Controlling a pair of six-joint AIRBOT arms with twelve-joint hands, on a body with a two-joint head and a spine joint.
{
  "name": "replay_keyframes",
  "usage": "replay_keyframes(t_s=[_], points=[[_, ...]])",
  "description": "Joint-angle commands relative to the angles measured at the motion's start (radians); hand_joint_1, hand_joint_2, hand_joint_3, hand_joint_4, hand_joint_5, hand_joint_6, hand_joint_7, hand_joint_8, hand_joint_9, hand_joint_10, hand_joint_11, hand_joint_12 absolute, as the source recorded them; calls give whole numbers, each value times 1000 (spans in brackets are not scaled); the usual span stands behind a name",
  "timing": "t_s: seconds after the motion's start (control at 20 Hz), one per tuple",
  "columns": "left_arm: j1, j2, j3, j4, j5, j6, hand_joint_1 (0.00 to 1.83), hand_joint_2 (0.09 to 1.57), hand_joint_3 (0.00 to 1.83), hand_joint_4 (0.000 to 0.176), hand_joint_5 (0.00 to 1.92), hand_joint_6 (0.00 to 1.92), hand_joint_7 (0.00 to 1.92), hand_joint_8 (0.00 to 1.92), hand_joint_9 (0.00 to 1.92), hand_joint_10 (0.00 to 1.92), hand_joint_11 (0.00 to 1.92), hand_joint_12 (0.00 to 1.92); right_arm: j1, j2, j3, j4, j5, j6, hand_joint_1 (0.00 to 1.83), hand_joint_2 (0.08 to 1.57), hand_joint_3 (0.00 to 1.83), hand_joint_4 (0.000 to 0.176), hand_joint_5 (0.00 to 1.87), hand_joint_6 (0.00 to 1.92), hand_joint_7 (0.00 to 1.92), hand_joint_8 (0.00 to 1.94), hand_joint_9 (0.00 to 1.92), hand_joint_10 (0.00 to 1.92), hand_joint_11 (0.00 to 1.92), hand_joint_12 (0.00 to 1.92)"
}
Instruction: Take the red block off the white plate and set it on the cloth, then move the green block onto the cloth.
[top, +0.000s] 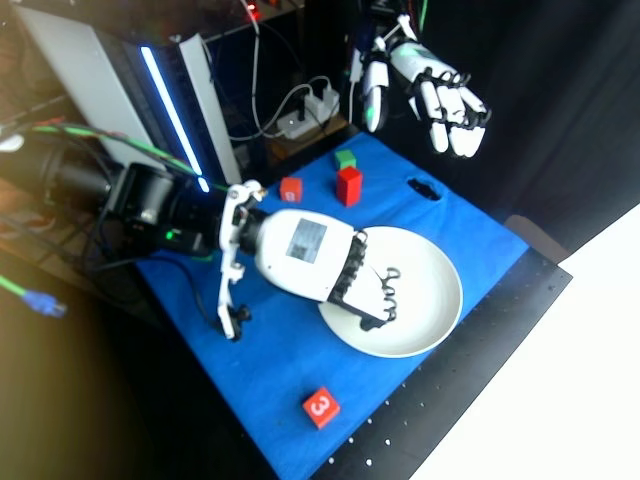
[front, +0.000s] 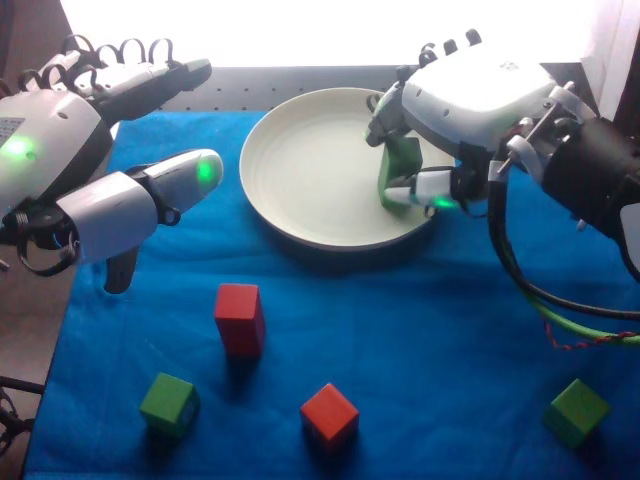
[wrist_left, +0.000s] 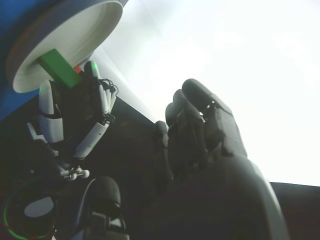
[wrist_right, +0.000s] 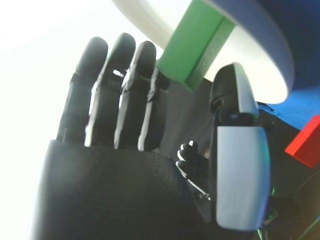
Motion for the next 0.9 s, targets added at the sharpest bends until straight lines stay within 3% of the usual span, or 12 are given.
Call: replay_keyframes(t_s=[0.0, 0.05, 0.15, 0.2, 0.35, 0.4, 0.5, 0.6, 0.65, 0.7, 0.8, 0.85], points=[[-12, 2, -2, 25, -129, -2, 163, 1281, 2, 69, 350, 5, 349, 3, 362, 8, 0, 1107, 17, -1, 3, -27, -102, 0, 1139, 1110, 10, 0, 951, 813, 1097, 101, 808, 742, 471, 1451], [-12, 2, -2, 24, -129, -2, 167, 1283, 2, 75, 349, 4, 342, 0, 358, 6, 0, 1105, 17, -1, 4, -27, -102, 0, 1217, 1107, 13, 0, 964, 890, 1039, 864, 892, 832, 597, 1460], [-12, 1, -1, 23, -128, -2, 160, 1295, 4, 92, 333, 0, 333, 0, 351, 2, 0, 1085, 17, -1, 4, -27, -102, 0, 1235, 1142, 5, 0, 895, 978, 971, 1185, 887, 1025, 645, 1540], [-12, 0, 0, 22, -128, -2, 140, 1312, 7, 80, 314, 0, 318, 1, 340, 1, 0, 1051, 18, -1, 3, -27, -103, 1, 1235, 1148, 0, 0, 912, 947, 944, 1244, 851, 1150, 646, 1620], [-11, 0, 1, 20, -128, -2, 142, 1309, 2, 90, 314, 1, 311, 2, 326, 4, 0, 1020, 27, 0, -1, -28, -103, 4, 1230, 1153, 0, 0, 905, 973, 932, 1253, 828, 1190, 636, 1656], [-11, 0, 2, 19, -128, -2, 165, 1319, 3, 76, 311, 0, 307, 0, 321, 1, 0, 1005, 34, 3, -7, -36, -105, 4, 1236, 1150, 0, 0, 914, 950, 934, 1261, 828, 1222, 632, 1674], [-10, 1, 2, 17, -128, -2, 144, 1315, 1, 91, 314, 1, 318, 3, 326, 3, 0, 998, 54, 23, -34, -68, -120, 6, 1219, 1154, 1, 0, 875, 1071, 945, 1188, 835, 1177, 636, 1638], [-9, 3, 1, 14, -129, -2, 130, 1315, 1, 92, 315, 0, 325, 3, 318, 1, 0, 1013, 67, 62, -75, -131, -161, 52, 1209, 1154, 1, 0, 881, 1129, 939, 1136, 826, 1120, 606, 1605], [-9, 3, 1, 13, -129, -2, 117, 1308, 0, 99, 308, 0, 318, 0, 308, 0, 0, 994, 67, 74, -85, -151, -174, 78, 1333, 1152, 0, 0, 885, 1107, 946, 1072, 783, 1337, 556, 1593], [-8, 5, -1, 12, -130, -2, 121, 1301, 0, 111, 303, 0, 308, 0, 300, 0, 0, 970, 67, 101, -110, -182, -198, 112, 1354, 1157, 1, 0, 880, 1153, 938, 1056, 752, 1379, 506, 1571], [-6, 9, -4, 10, -133, -2, 141, 1300, 0, 109, 311, 2, 299, 0, 312, 4, 0, 1028, 67, 145, -155, -209, -232, 113, 1365, 1148, 1, 0, 895, 1092, 964, 1064, 761, 1371, 516, 1606], [-4, 11, -5, 9, -135, -2, 143, 1300, 0, 109, 313, 3, 300, 1, 308, 2, 0, 1030, 67, 168, -177, -223, -248, 113, 1250, 1141, 0, 0, 912, 1045, 961, 1132, 774, 1216, 503, 1655]])
